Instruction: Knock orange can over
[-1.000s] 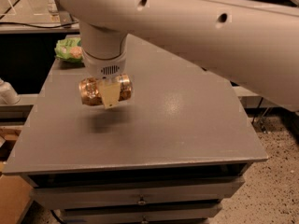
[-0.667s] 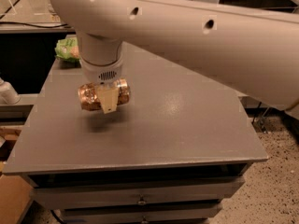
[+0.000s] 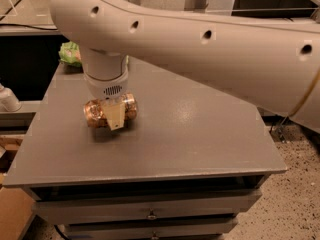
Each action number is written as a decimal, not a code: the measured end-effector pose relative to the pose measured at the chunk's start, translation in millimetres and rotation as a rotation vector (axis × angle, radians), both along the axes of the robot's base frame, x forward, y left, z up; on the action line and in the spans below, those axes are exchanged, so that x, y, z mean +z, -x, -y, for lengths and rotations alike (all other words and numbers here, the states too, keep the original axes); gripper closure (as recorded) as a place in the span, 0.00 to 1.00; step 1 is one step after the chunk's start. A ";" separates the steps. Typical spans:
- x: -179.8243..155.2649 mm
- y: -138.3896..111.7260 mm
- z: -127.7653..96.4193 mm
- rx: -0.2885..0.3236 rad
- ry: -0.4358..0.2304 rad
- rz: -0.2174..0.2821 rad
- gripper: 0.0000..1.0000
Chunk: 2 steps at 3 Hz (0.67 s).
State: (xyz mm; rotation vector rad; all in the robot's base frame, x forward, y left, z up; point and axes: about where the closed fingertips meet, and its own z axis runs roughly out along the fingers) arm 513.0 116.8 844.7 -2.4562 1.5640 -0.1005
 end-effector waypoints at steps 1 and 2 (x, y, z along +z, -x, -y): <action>-2.0 -0.2 0.7 -0.002 0.003 -0.005 0.59; -1.7 -1.6 2.3 -0.004 0.003 -0.002 0.37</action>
Offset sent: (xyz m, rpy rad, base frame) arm 0.0045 -0.0038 -0.0012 -0.0003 -0.0016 -0.0068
